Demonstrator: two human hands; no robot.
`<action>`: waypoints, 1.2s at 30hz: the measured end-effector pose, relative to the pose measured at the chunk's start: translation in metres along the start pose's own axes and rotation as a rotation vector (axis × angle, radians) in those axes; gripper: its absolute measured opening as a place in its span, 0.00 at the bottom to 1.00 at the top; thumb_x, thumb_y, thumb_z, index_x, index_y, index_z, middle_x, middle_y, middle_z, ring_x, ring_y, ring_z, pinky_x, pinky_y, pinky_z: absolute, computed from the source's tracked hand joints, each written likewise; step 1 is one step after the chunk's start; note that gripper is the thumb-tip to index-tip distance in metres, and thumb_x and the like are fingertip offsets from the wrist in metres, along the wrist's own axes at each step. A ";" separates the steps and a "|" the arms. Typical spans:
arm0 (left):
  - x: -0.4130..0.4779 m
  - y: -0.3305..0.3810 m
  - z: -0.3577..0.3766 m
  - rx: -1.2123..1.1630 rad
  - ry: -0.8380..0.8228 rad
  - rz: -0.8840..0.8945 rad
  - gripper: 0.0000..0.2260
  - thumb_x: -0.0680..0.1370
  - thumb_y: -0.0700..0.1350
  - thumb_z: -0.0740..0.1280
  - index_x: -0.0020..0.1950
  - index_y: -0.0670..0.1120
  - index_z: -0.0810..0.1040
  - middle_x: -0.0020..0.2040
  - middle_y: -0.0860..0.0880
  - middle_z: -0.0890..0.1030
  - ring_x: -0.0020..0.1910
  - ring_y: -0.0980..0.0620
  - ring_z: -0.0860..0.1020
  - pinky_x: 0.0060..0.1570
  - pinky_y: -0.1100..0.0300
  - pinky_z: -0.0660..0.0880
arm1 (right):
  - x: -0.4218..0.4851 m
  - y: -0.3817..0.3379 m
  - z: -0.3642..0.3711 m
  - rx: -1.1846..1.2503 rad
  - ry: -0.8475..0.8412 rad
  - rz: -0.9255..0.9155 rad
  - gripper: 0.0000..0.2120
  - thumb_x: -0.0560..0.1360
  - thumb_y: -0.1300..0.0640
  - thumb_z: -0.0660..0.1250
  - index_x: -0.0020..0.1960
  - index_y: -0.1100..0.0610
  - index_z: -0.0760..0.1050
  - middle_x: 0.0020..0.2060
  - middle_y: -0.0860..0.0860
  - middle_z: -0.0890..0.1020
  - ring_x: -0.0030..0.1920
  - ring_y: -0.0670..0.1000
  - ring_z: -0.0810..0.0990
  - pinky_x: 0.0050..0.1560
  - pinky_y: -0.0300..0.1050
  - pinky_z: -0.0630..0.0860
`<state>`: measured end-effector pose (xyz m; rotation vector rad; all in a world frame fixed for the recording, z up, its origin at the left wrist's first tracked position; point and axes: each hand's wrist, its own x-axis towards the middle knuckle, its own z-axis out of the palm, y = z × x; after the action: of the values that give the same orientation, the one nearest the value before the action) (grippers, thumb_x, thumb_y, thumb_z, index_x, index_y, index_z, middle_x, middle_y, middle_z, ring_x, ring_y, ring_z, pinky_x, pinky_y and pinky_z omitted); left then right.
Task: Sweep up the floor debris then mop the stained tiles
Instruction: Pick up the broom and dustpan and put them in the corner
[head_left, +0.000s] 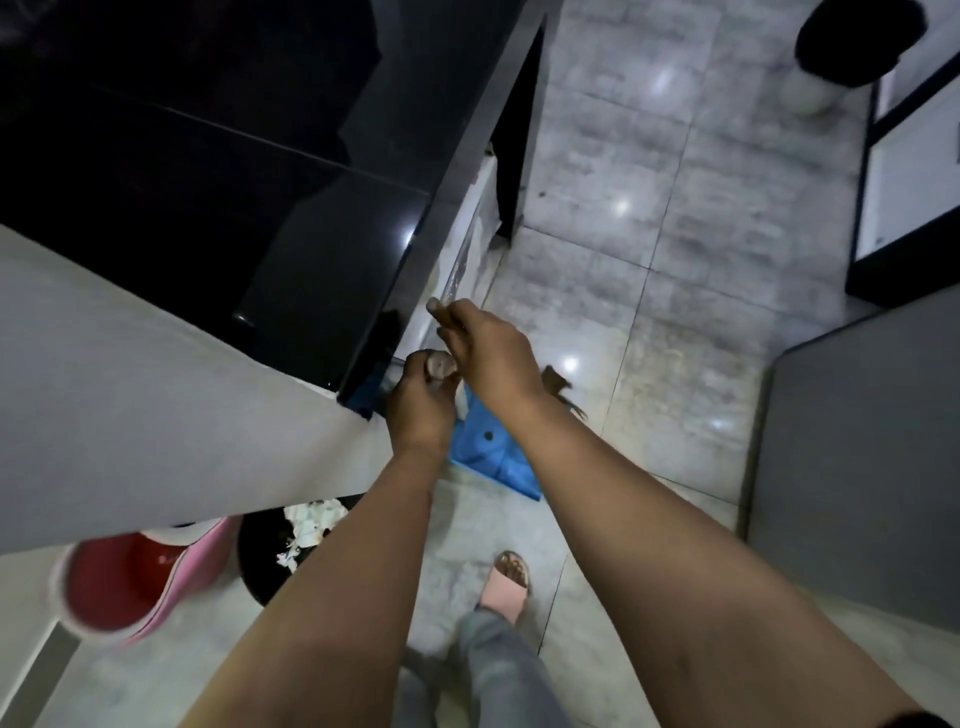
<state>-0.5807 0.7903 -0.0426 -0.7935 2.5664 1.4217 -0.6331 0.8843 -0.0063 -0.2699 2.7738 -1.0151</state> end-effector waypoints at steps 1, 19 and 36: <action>-0.005 0.001 0.000 -0.009 -0.023 -0.011 0.03 0.79 0.46 0.66 0.52 0.52 0.74 0.43 0.55 0.78 0.44 0.52 0.78 0.40 0.63 0.69 | -0.009 0.003 -0.005 0.009 0.027 0.017 0.07 0.81 0.52 0.61 0.54 0.55 0.73 0.43 0.56 0.81 0.44 0.60 0.80 0.42 0.53 0.76; -0.172 -0.067 -0.112 0.065 -0.182 0.304 0.09 0.78 0.50 0.66 0.57 0.50 0.74 0.47 0.44 0.84 0.46 0.40 0.80 0.43 0.55 0.74 | -0.259 -0.087 0.012 -0.074 0.353 0.205 0.09 0.80 0.49 0.64 0.57 0.51 0.71 0.43 0.51 0.83 0.41 0.57 0.81 0.37 0.43 0.71; -0.331 -0.237 -0.256 0.116 -0.121 0.258 0.10 0.79 0.49 0.67 0.58 0.49 0.74 0.44 0.53 0.80 0.41 0.54 0.74 0.40 0.60 0.65 | -0.443 -0.201 0.111 0.060 0.269 0.182 0.09 0.79 0.46 0.64 0.54 0.50 0.72 0.42 0.46 0.83 0.41 0.51 0.82 0.37 0.39 0.71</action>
<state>-0.1404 0.6105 0.0291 -0.3578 2.7019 1.3209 -0.1568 0.7656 0.0863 0.1364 2.9261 -1.1596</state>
